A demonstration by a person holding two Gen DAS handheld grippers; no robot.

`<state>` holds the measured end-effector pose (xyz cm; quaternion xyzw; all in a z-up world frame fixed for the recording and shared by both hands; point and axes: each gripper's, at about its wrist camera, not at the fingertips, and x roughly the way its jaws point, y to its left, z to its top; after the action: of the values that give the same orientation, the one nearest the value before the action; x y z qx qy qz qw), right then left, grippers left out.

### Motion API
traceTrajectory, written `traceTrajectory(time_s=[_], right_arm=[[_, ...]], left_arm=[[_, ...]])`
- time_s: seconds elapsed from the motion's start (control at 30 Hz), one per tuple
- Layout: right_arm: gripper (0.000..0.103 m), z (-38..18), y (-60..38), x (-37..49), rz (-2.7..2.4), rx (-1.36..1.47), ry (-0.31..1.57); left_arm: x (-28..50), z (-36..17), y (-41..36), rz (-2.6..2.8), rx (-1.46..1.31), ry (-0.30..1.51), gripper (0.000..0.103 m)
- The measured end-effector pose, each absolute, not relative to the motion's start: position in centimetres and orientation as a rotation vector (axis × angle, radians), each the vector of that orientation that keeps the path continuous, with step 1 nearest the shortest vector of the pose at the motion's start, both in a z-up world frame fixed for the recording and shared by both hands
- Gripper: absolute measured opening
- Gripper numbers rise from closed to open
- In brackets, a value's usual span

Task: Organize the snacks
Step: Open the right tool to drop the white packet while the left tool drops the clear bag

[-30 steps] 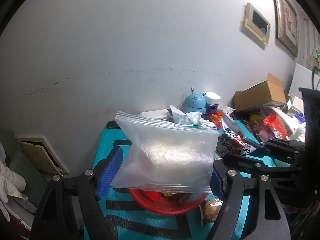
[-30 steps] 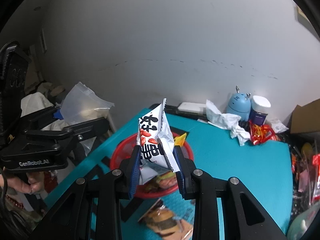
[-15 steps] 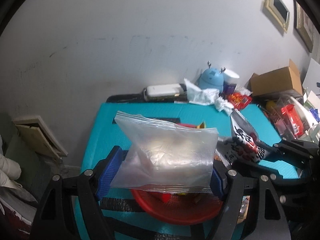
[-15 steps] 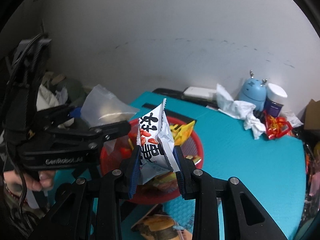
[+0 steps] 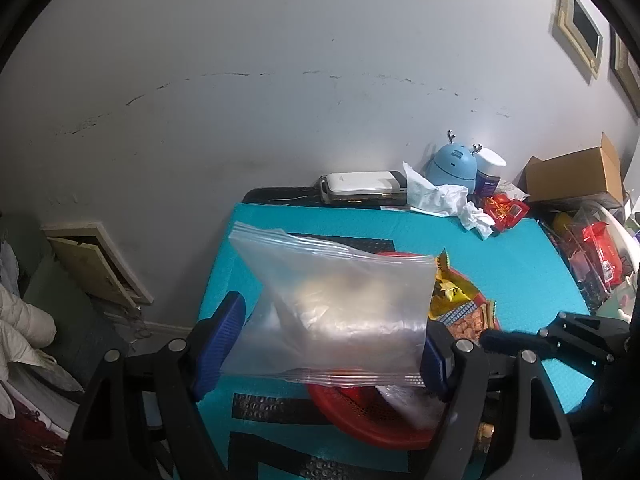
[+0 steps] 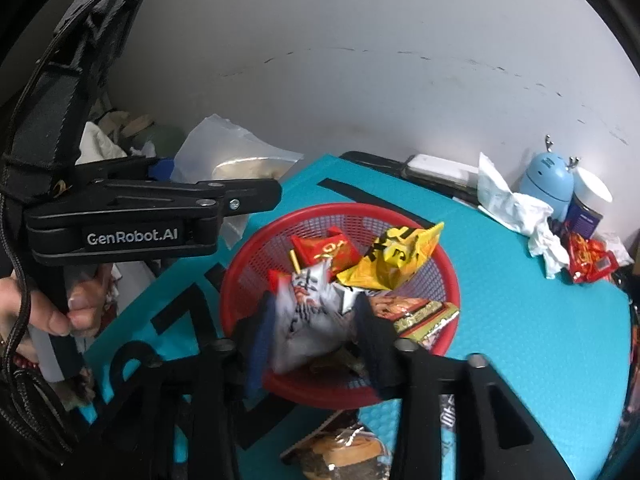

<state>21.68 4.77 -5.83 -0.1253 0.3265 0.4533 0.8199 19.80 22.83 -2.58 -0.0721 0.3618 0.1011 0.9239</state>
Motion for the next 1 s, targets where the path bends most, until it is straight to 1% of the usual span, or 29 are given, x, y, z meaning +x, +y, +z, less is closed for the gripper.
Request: traceTrajectory(time_s=[0.2,0.6,0.83,1.0], right_arm=[[0.047,-5.1,3.7,22.2,0.924,-0.247,0.681],[0.047,-4.5,2.0,23.4,0.838,-0.248,0.678],[0.047,-4.6,1.3,24.3,0.805,-0.223,0.696],[0.047,-4.9,1.5,24.3,0.799,-0.232,0.704]], left_arm=[[20.3,-2.9,22.3,0.157,-0.173,0.737,0.077],[22.8,-4.9,19.3,0.059,-0.132,0.795,0.077],[24.6,-7.3,19.1,0.053,-0.154,0.936,0.079],[24.7,-7.6,19.0,0.060,-0.148,0.953,0.082]])
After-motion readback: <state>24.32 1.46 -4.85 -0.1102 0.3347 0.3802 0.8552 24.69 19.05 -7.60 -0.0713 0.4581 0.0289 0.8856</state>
